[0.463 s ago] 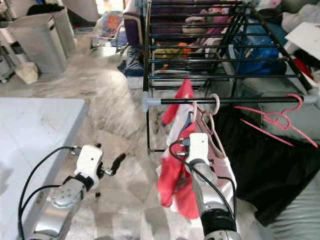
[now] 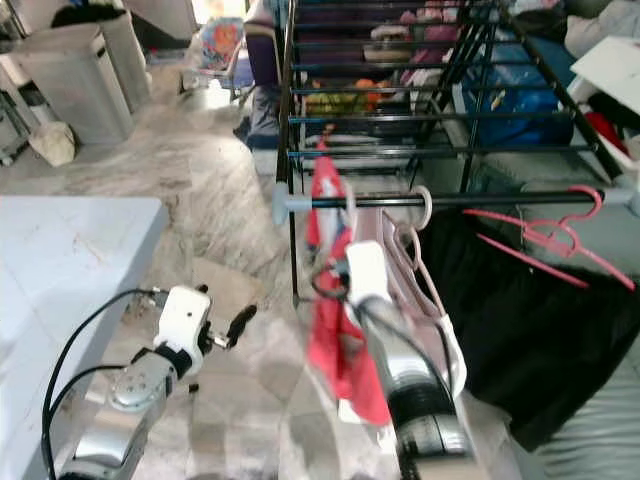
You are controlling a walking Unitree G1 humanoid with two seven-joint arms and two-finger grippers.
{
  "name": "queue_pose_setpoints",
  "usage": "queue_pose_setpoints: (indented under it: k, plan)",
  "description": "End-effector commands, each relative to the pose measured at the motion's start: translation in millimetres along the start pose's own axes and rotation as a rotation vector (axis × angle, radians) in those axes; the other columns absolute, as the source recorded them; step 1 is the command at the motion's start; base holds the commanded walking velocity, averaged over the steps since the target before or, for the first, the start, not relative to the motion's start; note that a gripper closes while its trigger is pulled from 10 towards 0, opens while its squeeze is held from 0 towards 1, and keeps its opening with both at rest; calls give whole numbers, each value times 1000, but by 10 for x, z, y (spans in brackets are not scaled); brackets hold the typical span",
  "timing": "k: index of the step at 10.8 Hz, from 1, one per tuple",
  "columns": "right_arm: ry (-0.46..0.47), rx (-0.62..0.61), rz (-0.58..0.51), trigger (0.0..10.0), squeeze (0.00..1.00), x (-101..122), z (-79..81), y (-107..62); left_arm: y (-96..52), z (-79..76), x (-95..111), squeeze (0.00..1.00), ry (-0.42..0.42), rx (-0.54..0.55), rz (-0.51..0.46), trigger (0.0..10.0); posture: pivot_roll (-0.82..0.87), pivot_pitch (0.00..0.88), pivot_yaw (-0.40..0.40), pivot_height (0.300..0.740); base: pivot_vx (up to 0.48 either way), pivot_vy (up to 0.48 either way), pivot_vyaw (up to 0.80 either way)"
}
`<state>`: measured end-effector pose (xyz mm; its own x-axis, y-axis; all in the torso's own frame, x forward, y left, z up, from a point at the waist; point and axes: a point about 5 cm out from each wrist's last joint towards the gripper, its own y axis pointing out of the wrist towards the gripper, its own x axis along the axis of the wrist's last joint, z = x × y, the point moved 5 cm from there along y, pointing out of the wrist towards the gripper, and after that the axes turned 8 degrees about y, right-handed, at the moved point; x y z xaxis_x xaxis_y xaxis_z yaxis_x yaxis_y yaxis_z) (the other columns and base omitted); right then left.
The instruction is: Hang hanger
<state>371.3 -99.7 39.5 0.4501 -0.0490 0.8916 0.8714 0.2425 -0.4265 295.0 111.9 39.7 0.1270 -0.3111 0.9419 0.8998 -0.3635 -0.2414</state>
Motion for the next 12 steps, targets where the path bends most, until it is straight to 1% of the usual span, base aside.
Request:
queue_pose_setpoints:
  k: [1, 2, 3, 4, 5, 6, 7, 8, 9, 10, 12]
  plan:
    - [20, 7, -44, 10000, 0, 209, 63, 50, -13, -6, -8, 0, 6, -2, 10, 10000, 41, 0, 20, 740, 0, 0, 0]
    - [53, -8, 5, 10000, 0, 144, 59, 107, -18, -3, -19, 0, 7, -4, 15, 10000, 46, 0, 17, 740, 0, 0, 0]
    - [117, -26, 111, 10000, 0, -119, 37, 132, -15, 9, -46, 0, 16, -4, 25, 10000, 47, 0, 15, 740, 0, 0, 0]
    - [159, -30, 170, 10000, 0, -286, 41, 134, 4, 21, -36, 0, 16, -1, 25, 10000, 47, 0, 10, 740, 0, 0, 0]
    - [164, -36, 196, 10000, 0, -373, 44, 135, 32, 20, -18, 0, 15, 1, 22, 10000, 46, 0, 11, 740, 0, 0, 0]
    - [167, -33, 211, 10000, 0, -432, 63, 132, 59, -13, -5, 0, 16, -4, 18, 10000, 41, 0, 11, 740, 0, 0, 0]
    - [159, -38, 217, 10000, 0, -446, 46, 135, 96, -35, 34, 0, 16, -10, 7, 10000, 22, 0, 15, 740, 0, 0, 0]
    - [153, -39, 216, 10000, 0, -440, 50, 139, 97, -32, 38, 0, 9, -8, 7, 10000, 6, 0, 33, 740, 0, 0, 0]
    - [159, -41, 215, 10000, 0, -453, 65, 143, 78, -47, -2, 0, 7, -16, 18, 10000, -1, 0, 41, 740, 0, 0, 0]
    - [167, -42, 218, 10000, 0, -492, 75, 138, 75, -84, -14, 0, 16, -40, 21, 10000, -4, 4, 52, 740, 0, 0, 0]
    - [173, -44, 213, 10000, 0, -494, 80, 141, 126, -56, 30, 0, 18, -37, 13, 10000, -5, 5, 56, 740, 0, 0, 0]
